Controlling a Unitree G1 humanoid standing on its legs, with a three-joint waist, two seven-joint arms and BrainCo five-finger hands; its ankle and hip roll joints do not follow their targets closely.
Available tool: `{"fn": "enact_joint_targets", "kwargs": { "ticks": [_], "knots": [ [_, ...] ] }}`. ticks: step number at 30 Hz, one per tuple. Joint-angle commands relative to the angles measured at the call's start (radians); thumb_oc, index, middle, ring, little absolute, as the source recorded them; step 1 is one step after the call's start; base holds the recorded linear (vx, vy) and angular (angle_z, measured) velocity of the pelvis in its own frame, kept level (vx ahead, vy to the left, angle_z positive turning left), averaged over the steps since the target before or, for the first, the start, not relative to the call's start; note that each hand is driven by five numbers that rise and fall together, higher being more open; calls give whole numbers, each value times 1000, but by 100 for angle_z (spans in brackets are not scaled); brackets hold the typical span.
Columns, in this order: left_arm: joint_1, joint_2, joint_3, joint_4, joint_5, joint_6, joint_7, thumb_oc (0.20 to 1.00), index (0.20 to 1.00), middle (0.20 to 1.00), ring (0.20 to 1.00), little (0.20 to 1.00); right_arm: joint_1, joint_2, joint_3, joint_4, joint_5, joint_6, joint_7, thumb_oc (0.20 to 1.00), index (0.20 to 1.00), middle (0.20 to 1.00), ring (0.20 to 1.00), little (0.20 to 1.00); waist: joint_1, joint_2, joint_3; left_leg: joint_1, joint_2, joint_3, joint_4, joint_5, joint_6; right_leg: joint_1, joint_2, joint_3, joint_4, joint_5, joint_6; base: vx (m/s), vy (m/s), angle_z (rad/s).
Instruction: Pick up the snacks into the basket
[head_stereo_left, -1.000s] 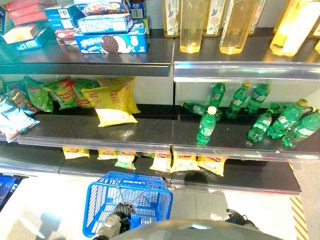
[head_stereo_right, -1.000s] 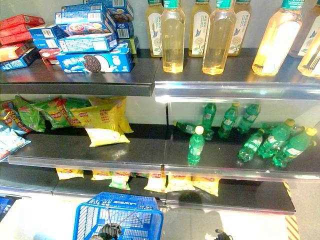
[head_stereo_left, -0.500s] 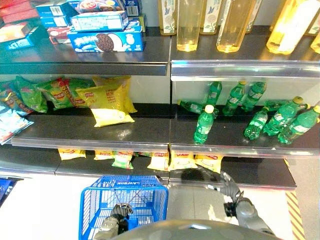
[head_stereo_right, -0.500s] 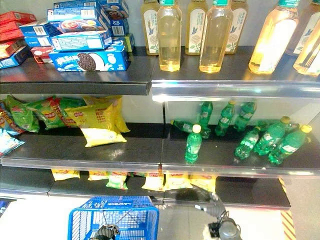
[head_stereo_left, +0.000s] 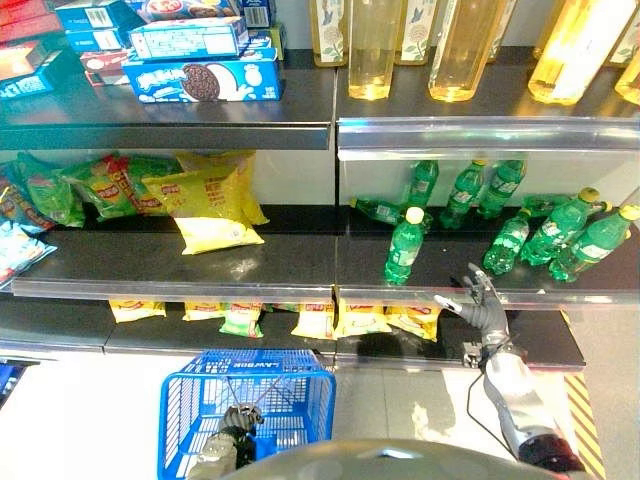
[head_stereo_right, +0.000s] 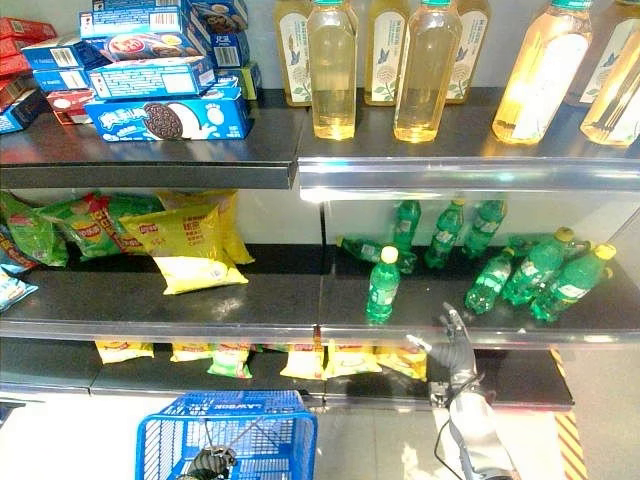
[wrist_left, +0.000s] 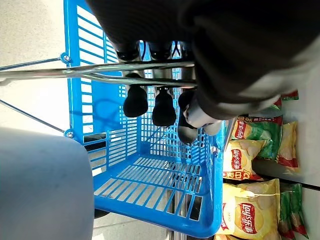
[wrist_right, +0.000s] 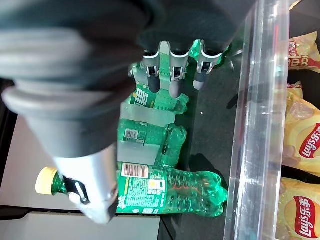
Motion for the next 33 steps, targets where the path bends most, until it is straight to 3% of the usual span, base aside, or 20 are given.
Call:
{"fn": "enact_joint_targets", "kwargs": {
  "ticks": [1, 7, 11, 22, 33],
  "knots": [
    [-45, 6, 8, 32, -1, -48, 8, 200, 200, 200, 200, 200, -52, 23, -50, -106, 28, -68, -16, 1000, 1000, 1000, 1000, 1000, -2, -47, -23, 9, -49, -6, 6, -80, 39, 1, -88, 74, 28, -34, 146, 0, 0, 0],
    [-40, 5, 9, 35, 6, -48, 4, 200, 200, 200, 200, 200, -73, 8, -52, -116, 7, -64, -21, 1000, 1000, 1000, 1000, 1000, 3, -50, -27, 12, -51, -12, 6, -82, 39, 6, -89, 75, 23, -33, 145, 0, 0, 0],
    [-38, 10, 0, 27, 10, -43, -2, 200, 200, 200, 200, 200, -125, -23, -24, -62, -14, -21, -4, 1000, 1000, 1000, 1000, 1000, 13, -55, -29, 18, -51, -15, 6, -90, 39, 16, -88, 70, 17, -38, 146, 9, 0, 0],
    [-33, 17, -20, 29, -5, -19, -14, 200, 200, 200, 200, 200, -262, -16, 33, 47, 141, 38, 48, 1000, 1000, 1000, 1000, 1000, 40, -72, -28, 16, -48, -20, 6, -86, 37, 22, -88, 63, 15, -35, 143, 0, 0, 0],
    [-34, 22, -25, 48, -24, -10, -15, 200, 200, 200, 200, 200, -363, -35, 70, 168, 156, 86, 53, 1000, 1000, 1000, 1000, 1000, 54, -82, -27, 14, -48, -26, 6, -84, 36, 21, -89, 53, 16, -32, 143, -1, -1, 1]
  ]
}}
